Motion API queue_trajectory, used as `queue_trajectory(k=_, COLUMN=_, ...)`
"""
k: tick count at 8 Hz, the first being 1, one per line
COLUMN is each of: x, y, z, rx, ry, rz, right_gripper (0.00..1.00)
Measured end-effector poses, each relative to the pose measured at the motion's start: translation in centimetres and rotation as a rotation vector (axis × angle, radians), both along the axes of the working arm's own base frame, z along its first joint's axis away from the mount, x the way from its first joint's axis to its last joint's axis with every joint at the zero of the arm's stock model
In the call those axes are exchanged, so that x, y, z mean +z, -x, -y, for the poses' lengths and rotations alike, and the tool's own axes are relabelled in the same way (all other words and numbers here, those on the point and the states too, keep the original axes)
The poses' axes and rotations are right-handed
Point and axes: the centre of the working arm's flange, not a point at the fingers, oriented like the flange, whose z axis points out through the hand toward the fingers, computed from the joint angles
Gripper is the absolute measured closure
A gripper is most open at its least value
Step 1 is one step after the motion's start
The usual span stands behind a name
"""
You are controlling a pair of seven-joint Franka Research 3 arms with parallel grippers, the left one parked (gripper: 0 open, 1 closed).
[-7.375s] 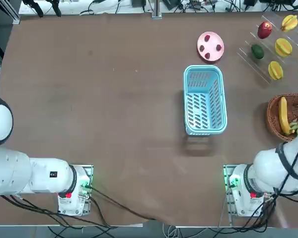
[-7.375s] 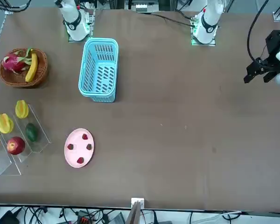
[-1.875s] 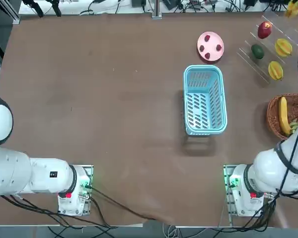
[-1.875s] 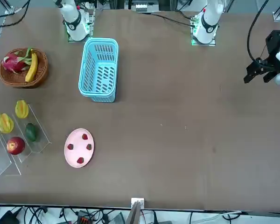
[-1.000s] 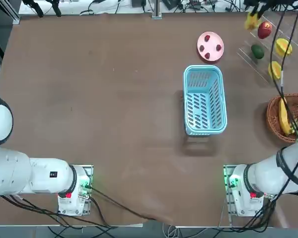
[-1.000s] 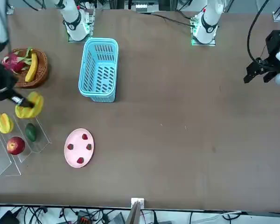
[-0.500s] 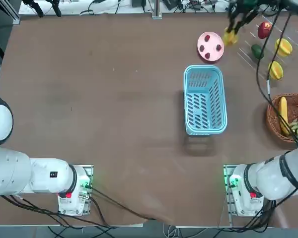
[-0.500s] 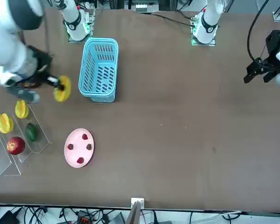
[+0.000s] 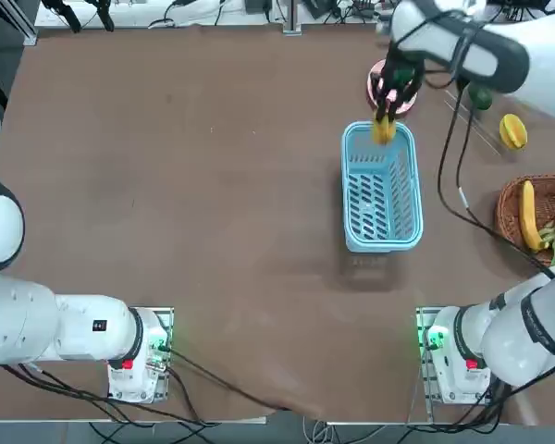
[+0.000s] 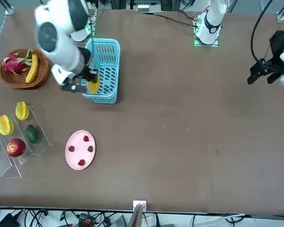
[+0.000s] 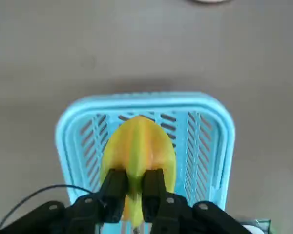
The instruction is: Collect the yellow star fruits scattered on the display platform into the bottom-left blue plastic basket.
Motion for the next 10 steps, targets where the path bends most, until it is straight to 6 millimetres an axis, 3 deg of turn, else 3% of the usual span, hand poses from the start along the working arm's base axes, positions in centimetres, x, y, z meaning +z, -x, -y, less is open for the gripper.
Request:
queue_trajectory(k=2, x=-2.5, y=1.5, z=-0.7, rx=0.023, ry=0.025, rz=-0.047, right_gripper=0.78)
queue_trajectory(k=5, x=-3.6, y=2.2, z=-1.9, rx=0.050, ry=0.040, rz=-0.069, right_gripper=0.30)
queue_trajectory(k=7, x=-1.6, y=1.9, z=-1.4, rx=0.082, ry=0.054, rz=-0.057, right_gripper=0.00)
queue_trajectory(k=8, x=0.7, y=1.3, z=-0.1, rx=0.123, ry=0.062, rz=-0.029, right_gripper=0.00)
queue_trajectory(k=10, x=5.1, y=-0.9, z=6.3, rx=0.223, ry=0.025, rz=0.025, right_gripper=0.00)
